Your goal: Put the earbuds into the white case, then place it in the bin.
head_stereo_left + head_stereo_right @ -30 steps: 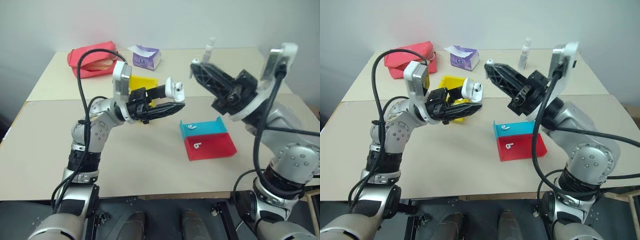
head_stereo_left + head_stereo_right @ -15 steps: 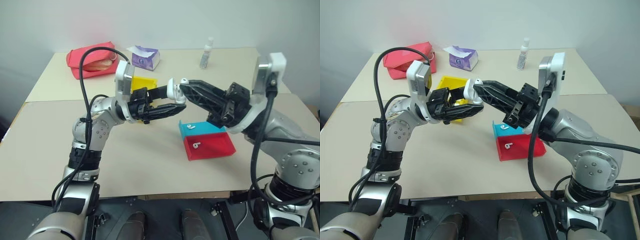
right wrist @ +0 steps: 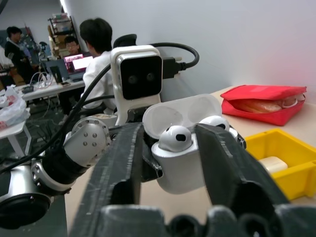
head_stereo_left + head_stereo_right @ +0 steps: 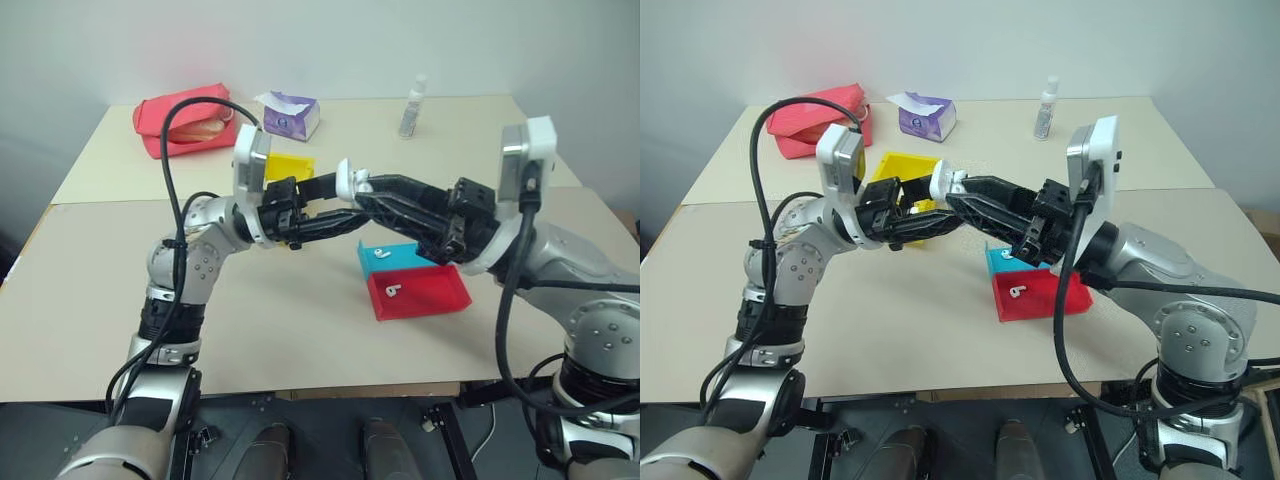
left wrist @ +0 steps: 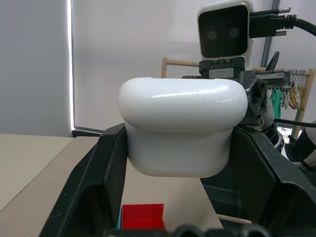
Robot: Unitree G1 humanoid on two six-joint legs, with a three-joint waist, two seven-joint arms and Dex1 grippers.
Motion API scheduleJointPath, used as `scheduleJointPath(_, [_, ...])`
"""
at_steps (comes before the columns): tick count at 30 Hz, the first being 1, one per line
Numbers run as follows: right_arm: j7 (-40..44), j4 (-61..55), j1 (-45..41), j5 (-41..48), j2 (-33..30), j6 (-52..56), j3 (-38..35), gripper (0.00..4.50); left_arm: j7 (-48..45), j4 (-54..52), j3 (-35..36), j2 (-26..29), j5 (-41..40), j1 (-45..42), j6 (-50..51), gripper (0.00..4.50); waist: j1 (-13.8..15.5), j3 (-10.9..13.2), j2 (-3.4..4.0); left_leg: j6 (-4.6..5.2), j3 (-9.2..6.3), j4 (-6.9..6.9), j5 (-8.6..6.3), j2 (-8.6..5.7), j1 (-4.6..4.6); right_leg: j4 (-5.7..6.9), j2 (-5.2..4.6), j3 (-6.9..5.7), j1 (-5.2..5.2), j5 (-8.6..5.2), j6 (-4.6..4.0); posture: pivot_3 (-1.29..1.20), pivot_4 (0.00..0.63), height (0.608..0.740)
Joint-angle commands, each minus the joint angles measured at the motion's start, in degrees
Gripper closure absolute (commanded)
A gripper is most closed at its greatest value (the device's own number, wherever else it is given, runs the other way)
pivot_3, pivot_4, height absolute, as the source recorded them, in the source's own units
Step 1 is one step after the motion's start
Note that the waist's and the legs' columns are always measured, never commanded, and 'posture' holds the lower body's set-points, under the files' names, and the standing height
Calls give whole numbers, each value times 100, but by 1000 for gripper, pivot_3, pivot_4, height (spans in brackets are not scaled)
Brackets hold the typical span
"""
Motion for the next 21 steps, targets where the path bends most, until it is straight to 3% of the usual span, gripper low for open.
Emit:
scheduleJointPath(1, [125, -14, 29, -39, -100, -127, 54, 1200, 7, -312, 143, -18, -112, -74, -110, 1710, -1, 0, 0, 0, 0, 0, 0, 0, 0, -5, 0, 0, 0, 0, 0, 0, 150, 740])
scheduleJointPath(4, [142, -27, 59, -6, -135, -176, 11, 227, 28, -341, 156, -5, -133, -57, -90, 1710, 0, 0, 0, 0, 0, 1, 0, 0, 1, -8, 0, 0, 0, 0, 0, 0, 150, 740])
scheduleJointPath(13, [98, -135, 209, 165, -255, -346, -249, 227, 8, -166, 113, 23, -28, -37, -103, 1710, 4, 0, 0, 0, 0, 1, 0, 0, -1, -8, 0, 0, 0, 0, 0, 0, 150, 740])
scheduleJointPath(17, [85, 14, 43, 229, -417, -322, -341, 1130, 48, -143, -44, 72, 203, 45, -125, 1710, 5, 0, 0, 0, 0, 1, 0, 0, 0, -9, 0, 0, 1, 0, 0, 0, 150, 740])
scheduleJointPath(21, [325, 225, -384, 67, -866, -171, -161, 2563, -14, -174, -212, 86, 467, 199, -283, 1710, 1, 0, 0, 0, 3, 0, 0, 0, 1, -13, 0, 1, 0, 0, 0, 0, 150, 740])
